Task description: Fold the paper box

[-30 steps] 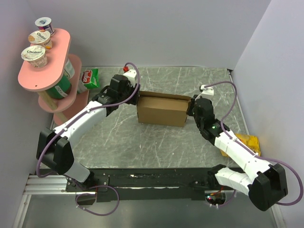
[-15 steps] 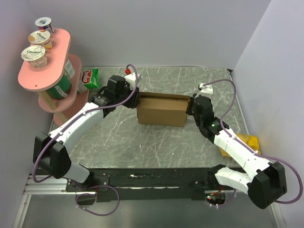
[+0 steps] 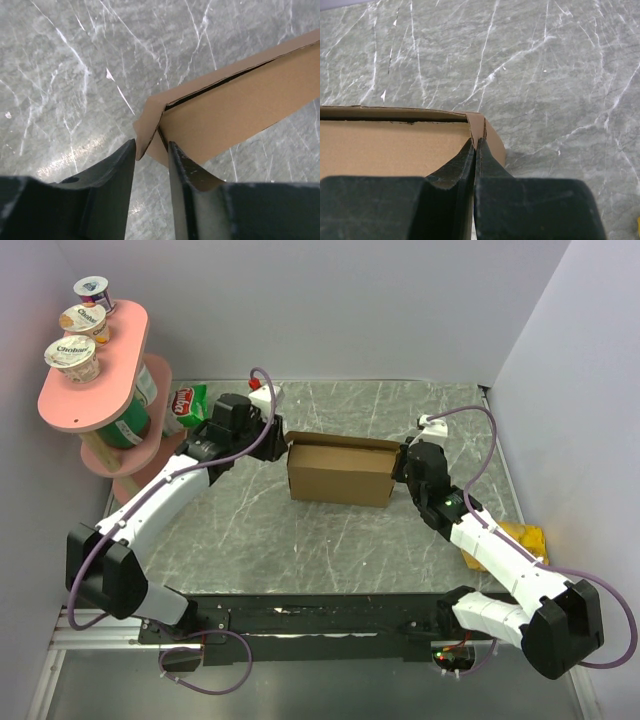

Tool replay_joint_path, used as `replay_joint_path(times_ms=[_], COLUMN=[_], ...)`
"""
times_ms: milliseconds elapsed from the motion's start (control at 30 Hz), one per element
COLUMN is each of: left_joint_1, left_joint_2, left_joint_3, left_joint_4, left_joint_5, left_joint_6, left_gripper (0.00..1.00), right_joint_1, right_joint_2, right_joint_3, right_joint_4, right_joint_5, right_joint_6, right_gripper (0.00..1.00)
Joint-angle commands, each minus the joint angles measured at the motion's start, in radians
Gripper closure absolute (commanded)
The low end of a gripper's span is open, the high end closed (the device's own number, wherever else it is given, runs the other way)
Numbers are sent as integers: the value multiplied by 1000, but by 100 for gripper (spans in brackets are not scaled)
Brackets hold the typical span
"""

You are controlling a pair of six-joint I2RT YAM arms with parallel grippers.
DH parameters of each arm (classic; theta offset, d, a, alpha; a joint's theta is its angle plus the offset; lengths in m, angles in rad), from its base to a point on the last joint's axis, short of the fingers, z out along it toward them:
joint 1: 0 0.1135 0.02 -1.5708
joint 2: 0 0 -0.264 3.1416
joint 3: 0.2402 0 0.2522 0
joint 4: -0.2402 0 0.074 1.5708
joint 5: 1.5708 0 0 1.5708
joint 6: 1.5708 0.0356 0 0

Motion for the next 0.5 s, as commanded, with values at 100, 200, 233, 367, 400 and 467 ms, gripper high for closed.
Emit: replay_joint_path(times_ms=[100, 200, 233, 367, 400, 467], left_joint_1=[8, 8, 8, 8, 8, 8], left_joint_2=[-59, -46, -42, -33, -32, -32], left_joint_3=[-14, -10, -10, -5, -4, 0], left_joint_4=[81, 78, 79, 81, 84, 85], left_joint_5=[31, 48, 56, 71, 69, 71], left_joint_6=[-39, -45, -46, -54, -61, -66], left_gripper=[71, 77, 78, 85, 89, 93], right_joint_1=[8, 8, 8, 7, 8, 8], right_joint_2=[25, 25, 25, 30, 29, 32], right_joint_3=[11, 9, 9, 12, 12, 12], right_joint_4=[-99, -99, -99, -101, -99, -98], right_joint_5=[-49, -50, -50, -52, -53, -55], right_joint_6=[8, 9, 9, 11, 9, 9], right_gripper=[100, 100, 100, 100, 100, 100])
